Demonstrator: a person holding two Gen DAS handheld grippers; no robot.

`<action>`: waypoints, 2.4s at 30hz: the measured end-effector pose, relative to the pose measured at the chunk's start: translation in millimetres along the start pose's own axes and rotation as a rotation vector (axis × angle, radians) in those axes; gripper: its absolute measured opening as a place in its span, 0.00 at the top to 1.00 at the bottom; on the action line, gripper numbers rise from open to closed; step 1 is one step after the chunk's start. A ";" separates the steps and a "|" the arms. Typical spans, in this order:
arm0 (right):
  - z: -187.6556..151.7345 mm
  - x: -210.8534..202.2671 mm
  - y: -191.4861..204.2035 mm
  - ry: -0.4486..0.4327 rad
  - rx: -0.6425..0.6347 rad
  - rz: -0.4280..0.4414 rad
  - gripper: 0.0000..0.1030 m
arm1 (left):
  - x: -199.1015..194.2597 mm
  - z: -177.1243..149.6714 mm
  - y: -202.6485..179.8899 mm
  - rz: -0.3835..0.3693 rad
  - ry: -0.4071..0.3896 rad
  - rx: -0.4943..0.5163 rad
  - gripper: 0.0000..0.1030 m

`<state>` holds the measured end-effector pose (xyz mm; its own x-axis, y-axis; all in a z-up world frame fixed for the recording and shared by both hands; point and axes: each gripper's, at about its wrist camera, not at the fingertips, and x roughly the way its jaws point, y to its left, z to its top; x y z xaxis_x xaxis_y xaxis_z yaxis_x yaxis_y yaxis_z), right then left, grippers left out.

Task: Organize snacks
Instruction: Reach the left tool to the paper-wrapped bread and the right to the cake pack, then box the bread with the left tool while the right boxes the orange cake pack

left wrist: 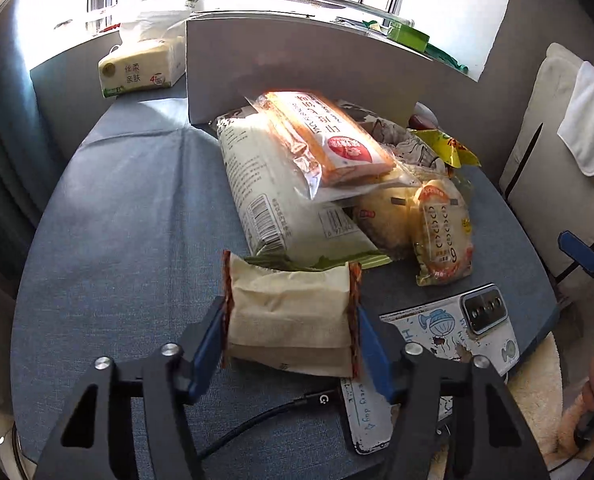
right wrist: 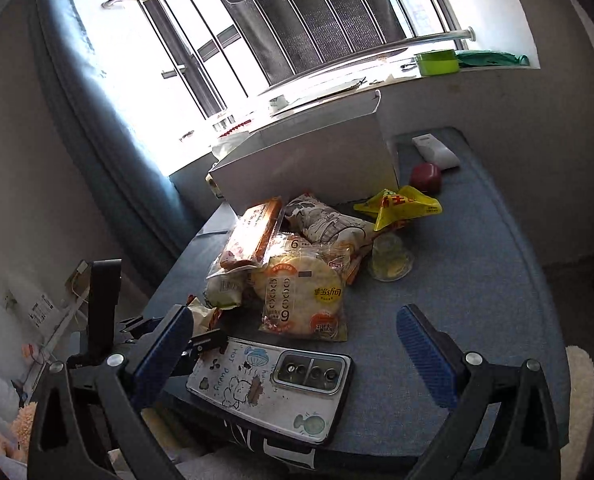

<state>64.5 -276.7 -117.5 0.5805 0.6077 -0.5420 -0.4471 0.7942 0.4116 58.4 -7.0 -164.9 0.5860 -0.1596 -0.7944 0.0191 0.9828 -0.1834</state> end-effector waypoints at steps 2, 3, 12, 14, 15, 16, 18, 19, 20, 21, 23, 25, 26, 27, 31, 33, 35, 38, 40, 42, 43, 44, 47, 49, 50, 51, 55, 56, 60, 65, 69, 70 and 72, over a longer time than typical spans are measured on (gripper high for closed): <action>-0.9 2.5 -0.1 0.010 0.005 0.004 0.00 | -11.0 -1.3 5.3 -0.022 -0.036 -0.015 0.42; -1.2 3.9 0.3 0.015 0.005 0.005 0.00 | -15.8 -2.4 7.8 -0.018 -0.048 -0.024 0.42; 19.3 39.5 39.7 0.055 -0.110 -0.010 0.00 | -73.6 -11.8 29.2 -0.052 -0.197 -0.095 0.42; 29.9 57.5 54.9 0.071 -0.149 -0.034 0.00 | -82.8 -13.1 34.1 -0.049 -0.216 -0.107 0.42; 36.0 69.0 62.6 0.084 -0.166 -0.039 0.00 | -86.4 -13.8 36.0 -0.047 -0.223 -0.112 0.42; 41.4 80.5 69.4 0.099 -0.181 -0.043 0.00 | -90.1 -14.4 37.9 -0.047 -0.237 -0.121 0.42; 51.5 106.8 79.4 0.144 -0.206 -0.054 0.00 | -97.1 -16.0 43.3 -0.057 -0.253 -0.135 0.42; 55.9 120.1 83.2 0.166 -0.217 -0.065 0.00 | -100.4 -16.6 45.6 -0.054 -0.264 -0.143 0.42; 59.7 134.4 86.4 0.195 -0.229 -0.092 0.00 | -103.6 -17.1 47.3 -0.052 -0.270 -0.145 0.42; 62.9 147.2 88.5 0.211 -0.237 -0.117 0.00 | -106.2 -17.8 48.5 -0.049 -0.277 -0.142 0.42; 67.4 170.5 91.2 0.245 -0.255 -0.180 0.00 | -110.7 -18.9 51.4 -0.044 -0.291 -0.149 0.42; 69.7 192.0 90.0 0.292 -0.254 -0.213 0.00 | -113.0 -19.9 54.6 -0.044 -0.294 -0.156 0.42; 69.9 200.1 89.3 0.311 -0.253 -0.228 0.00 | -113.8 -20.7 55.3 -0.044 -0.297 -0.155 0.42; 68.8 206.5 88.2 0.327 -0.255 -0.242 0.00 | -113.6 -21.1 55.3 -0.045 -0.295 -0.152 0.42; 66.5 209.3 90.2 0.325 -0.271 -0.256 0.09 | -113.5 -22.9 58.1 -0.047 -0.297 -0.156 0.42; 66.1 200.5 91.2 0.315 -0.273 -0.244 0.37 | -113.2 -23.4 59.3 -0.049 -0.298 -0.159 0.42; 64.8 193.8 91.4 0.322 -0.295 -0.231 0.40 | -112.5 -22.5 59.8 -0.056 -0.300 -0.165 0.42; 63.9 178.1 89.4 0.304 -0.301 -0.209 0.41 | -113.7 -18.7 58.7 -0.066 -0.307 -0.162 0.42; 66.6 159.5 86.8 0.270 -0.286 -0.182 0.41 | -113.1 -11.8 56.9 -0.083 -0.310 -0.153 0.42; 73.1 140.0 83.1 0.229 -0.261 -0.160 0.41 | -112.2 -0.2 53.6 -0.088 -0.314 -0.136 0.42; 78.0 129.4 80.0 0.207 -0.248 -0.147 0.41 | -112.0 7.1 51.4 -0.090 -0.319 -0.124 0.42; 84.9 119.2 75.1 0.182 -0.233 -0.140 0.41 | -112.4 15.8 48.8 -0.096 -0.326 -0.112 0.42; 108.7 92.2 60.7 0.113 -0.192 -0.134 0.41 | -113.8 48.6 40.7 -0.119 -0.361 -0.070 0.42; 125.0 82.9 51.9 0.074 -0.178 -0.138 0.41 | -109.9 79.4 33.8 -0.135 -0.373 -0.042 0.42; 137.0 85.4 46.4 0.065 -0.169 -0.147 0.41 | -106.7 95.6 30.2 -0.146 -0.378 -0.027 0.42; 147.6 84.7 40.7 0.055 -0.156 -0.146 0.41 | -101.9 115.5 25.3 -0.153 -0.380 -0.014 0.42; 195.2 102.5 16.9 0.036 -0.068 -0.100 0.41 | -78.5 188.2 7.0 -0.127 -0.390 0.039 0.42; 205.8 110.0 13.2 0.034 -0.058 -0.090 0.41 | -69.4 206.6 3.6 -0.122 -0.383 0.050 0.42; 241.0 146.7 -1.6 0.064 -0.047 -0.090 0.41 | -26.4 269.7 -3.9 -0.067 -0.328 0.071 0.42; 265.7 184.0 -22.8 0.104 -0.026 -0.121 0.38 | 20.3 306.6 2.3 0.032 -0.258 0.046 0.21; 275.0 193.5 -36.4 0.050 0.023 -0.145 0.00 | 33.3 305.3 15.5 0.065 -0.228 0.010 0.00; 275.9 190.0 -37.8 0.022 0.029 -0.141 0.00 | 33.3 302.7 18.8 0.046 -0.218 0.000 0.00; 275.9 186.6 -38.7 0.014 0.035 -0.118 0.00 | 29.8 296.5 22.0 0.061 -0.228 0.002 0.00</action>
<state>377.9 -193.1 -32.4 0.6175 0.5105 -0.5984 -0.3521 0.8597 0.3700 316.5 37.2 -20.9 0.7539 -0.0754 -0.6527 -0.0205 0.9902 -0.1380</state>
